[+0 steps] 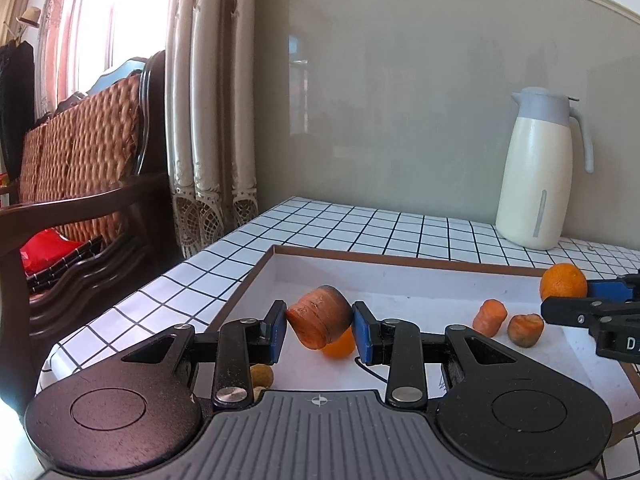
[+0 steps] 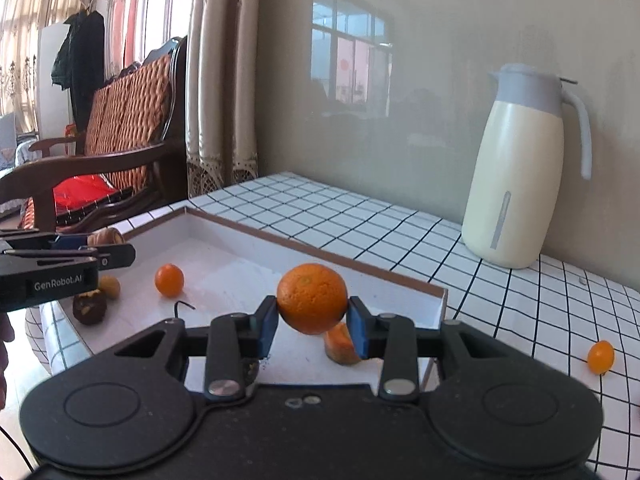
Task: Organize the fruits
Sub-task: 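Lower the chunk and orange into the tray and open both grippers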
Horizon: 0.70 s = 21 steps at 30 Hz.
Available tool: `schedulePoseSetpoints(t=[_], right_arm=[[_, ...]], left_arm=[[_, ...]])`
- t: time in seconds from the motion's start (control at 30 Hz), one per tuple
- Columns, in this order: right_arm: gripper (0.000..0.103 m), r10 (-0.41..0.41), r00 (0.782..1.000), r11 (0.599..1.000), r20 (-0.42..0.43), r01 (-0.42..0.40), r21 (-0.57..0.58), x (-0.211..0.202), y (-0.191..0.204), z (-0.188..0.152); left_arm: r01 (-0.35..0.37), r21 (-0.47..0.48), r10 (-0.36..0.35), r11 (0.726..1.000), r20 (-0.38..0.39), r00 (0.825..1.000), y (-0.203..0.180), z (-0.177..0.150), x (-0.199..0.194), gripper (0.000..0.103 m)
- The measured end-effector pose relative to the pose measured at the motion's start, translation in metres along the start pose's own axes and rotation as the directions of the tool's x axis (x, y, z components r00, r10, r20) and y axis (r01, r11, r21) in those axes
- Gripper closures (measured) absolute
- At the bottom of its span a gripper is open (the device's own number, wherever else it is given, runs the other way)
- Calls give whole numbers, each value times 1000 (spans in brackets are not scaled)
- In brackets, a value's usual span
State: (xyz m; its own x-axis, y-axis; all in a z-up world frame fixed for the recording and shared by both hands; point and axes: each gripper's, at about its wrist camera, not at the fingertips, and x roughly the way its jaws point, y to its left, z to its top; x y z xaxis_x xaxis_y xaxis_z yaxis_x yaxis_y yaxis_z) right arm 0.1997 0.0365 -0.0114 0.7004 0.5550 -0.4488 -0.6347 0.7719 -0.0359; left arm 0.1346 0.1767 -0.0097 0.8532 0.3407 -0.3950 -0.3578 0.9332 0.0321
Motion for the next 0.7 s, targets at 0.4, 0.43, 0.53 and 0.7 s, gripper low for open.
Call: schedulePoseSetpoints(t=[0.4, 0.43, 0.53, 0.7], right_arm=[[70, 11, 998, 1000, -55, -12, -13, 17, -4, 1], [66, -6, 999, 1000, -47, 5, -25, 16, -5, 1], [17, -121, 991, 992, 53, 122, -17, 6, -12, 1], [17, -163, 984, 986, 71, 160, 46, -1, -29, -1]], left_arm=[[-27, 54, 28, 998, -10, 1000, -8, -1, 9, 67], [-25, 60, 26, 998, -14, 1000, -8, -2, 10, 66], [-120, 58, 115, 991, 86, 990, -6, -3, -2, 0], [-144, 31, 139, 989, 128, 982, -2, -3, -12, 0]])
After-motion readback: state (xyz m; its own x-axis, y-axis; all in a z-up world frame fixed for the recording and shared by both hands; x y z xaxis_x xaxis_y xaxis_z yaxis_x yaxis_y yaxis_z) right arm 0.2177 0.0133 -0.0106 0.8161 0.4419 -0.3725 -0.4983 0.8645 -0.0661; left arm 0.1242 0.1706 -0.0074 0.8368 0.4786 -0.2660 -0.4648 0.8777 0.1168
